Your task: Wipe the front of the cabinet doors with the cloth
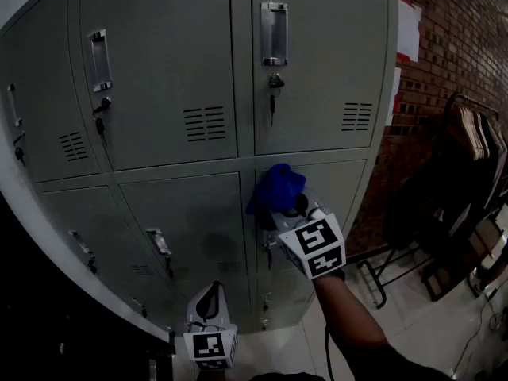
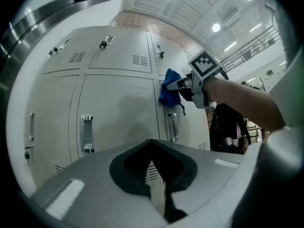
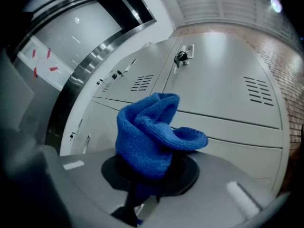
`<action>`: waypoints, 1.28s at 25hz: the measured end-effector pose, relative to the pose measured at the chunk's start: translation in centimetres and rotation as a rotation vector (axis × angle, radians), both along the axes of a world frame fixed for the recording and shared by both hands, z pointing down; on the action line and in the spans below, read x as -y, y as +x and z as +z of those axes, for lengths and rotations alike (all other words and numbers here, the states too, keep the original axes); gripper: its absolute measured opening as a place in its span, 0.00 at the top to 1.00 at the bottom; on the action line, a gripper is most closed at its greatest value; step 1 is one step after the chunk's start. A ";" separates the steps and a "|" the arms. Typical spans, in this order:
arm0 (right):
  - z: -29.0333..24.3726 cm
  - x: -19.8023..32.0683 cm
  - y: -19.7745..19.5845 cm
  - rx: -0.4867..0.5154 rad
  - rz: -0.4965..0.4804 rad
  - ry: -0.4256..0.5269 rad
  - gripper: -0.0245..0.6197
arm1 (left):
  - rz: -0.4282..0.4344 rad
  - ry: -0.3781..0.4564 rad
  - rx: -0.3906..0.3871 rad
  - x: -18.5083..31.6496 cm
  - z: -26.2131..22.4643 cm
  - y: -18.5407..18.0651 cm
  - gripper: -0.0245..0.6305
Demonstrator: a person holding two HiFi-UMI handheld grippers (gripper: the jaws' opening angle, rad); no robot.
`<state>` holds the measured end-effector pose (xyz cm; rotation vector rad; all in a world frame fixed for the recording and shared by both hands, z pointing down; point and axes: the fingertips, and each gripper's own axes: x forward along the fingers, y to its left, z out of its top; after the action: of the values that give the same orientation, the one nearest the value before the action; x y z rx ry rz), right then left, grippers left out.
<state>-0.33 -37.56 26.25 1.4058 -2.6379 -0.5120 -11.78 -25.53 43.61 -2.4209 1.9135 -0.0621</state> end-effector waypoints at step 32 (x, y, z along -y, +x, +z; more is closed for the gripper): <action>-0.8 2.5 21.7 0.022 0.353 0.025 0.84 | 0.067 -0.006 0.005 -1.6 -0.4 3.5 0.94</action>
<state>21.38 -40.11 25.46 1.8399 -2.3256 -0.4883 -8.32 -23.95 43.24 -2.4837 1.8311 -0.0714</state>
